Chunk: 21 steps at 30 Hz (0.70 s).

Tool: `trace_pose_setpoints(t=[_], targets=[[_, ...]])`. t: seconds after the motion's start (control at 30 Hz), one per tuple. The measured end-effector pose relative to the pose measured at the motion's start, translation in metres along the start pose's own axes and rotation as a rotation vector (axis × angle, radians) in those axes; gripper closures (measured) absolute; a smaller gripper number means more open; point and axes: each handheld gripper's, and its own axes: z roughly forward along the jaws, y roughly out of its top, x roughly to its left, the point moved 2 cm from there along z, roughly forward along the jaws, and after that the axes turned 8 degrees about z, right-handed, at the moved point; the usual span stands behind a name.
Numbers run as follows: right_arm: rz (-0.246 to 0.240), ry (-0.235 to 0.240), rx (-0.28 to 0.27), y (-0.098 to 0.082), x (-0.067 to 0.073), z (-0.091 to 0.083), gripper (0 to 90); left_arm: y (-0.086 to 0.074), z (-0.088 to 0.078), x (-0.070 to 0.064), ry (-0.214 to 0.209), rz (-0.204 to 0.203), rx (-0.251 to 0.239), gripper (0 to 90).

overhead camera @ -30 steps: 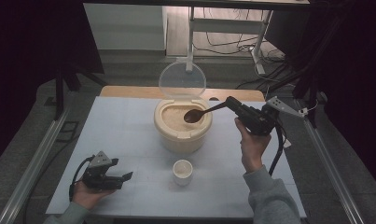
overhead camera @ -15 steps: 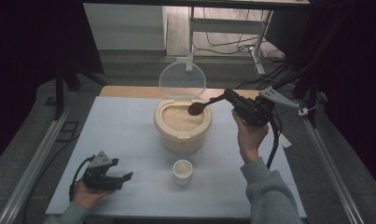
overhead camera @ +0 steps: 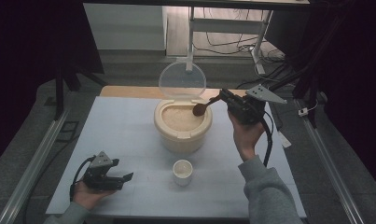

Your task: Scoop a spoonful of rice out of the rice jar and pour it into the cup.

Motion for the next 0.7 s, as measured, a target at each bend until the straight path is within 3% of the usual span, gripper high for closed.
trace_pose_setpoints(t=[0.1,0.3,0.37,0.4,0.43,0.7], targets=[[-0.019,-0.003,0.015,-0.002,0.002,0.003,82.9,0.0,0.0,0.0,0.001,0.001,0.0,19.3],[0.018,0.017,0.068,-0.009,0.004,0.011,82.9,0.0,0.0,0.0,0.001,0.006,0.004,19.4],[0.078,0.034,0.093,-0.016,0.0,0.014,83.0,0.0,0.0,0.0,0.002,0.006,0.004,19.4],[0.078,0.034,0.093,-0.016,0.0,0.014,83.0,0.0,0.0,0.0,0.002,0.007,0.005,19.4],[0.121,0.048,0.105,-0.022,-0.002,0.015,83.0,0.0,0.001,0.0,0.001,0.008,0.006,19.4],[0.336,0.108,0.133,-0.039,-0.015,0.019,82.3,0.0,0.002,-0.001,0.002,0.011,0.013,19.4]])
